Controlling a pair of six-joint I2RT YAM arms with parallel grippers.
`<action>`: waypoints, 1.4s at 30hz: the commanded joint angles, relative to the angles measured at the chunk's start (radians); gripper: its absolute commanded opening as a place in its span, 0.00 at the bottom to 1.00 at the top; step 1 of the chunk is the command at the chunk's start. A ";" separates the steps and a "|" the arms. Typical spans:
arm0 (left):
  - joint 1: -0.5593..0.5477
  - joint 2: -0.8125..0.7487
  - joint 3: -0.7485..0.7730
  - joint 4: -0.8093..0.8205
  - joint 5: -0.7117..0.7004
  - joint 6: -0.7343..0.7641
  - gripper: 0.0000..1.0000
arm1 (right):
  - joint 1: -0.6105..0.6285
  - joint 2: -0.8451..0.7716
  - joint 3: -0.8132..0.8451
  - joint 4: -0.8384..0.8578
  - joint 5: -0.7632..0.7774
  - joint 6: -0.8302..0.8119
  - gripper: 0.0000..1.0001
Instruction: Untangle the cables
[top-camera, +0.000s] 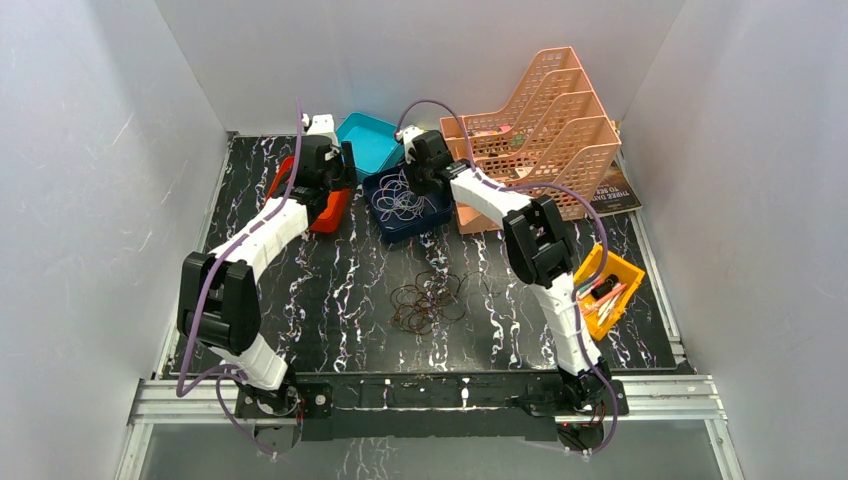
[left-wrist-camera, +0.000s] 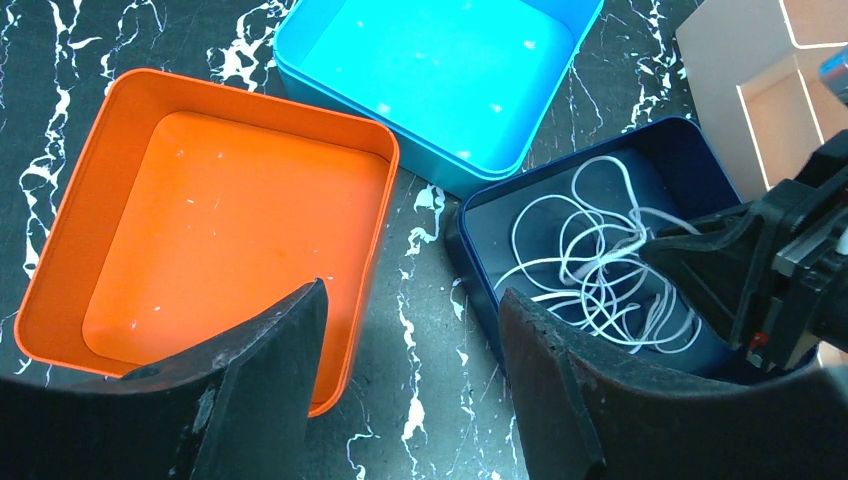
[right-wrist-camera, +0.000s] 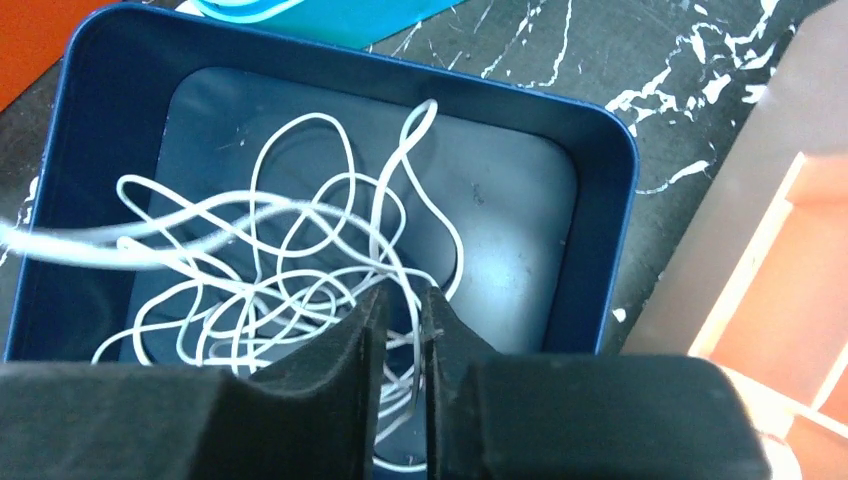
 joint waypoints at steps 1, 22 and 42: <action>0.001 -0.035 0.007 0.016 -0.010 0.011 0.63 | -0.005 -0.127 -0.022 0.056 0.006 -0.012 0.31; 0.024 -0.024 0.007 0.019 0.041 -0.016 0.63 | -0.005 -0.226 -0.070 0.192 -0.235 0.110 0.49; 0.037 -0.014 0.009 0.018 0.064 -0.021 0.64 | -0.003 -0.002 0.002 0.486 -0.297 0.079 0.41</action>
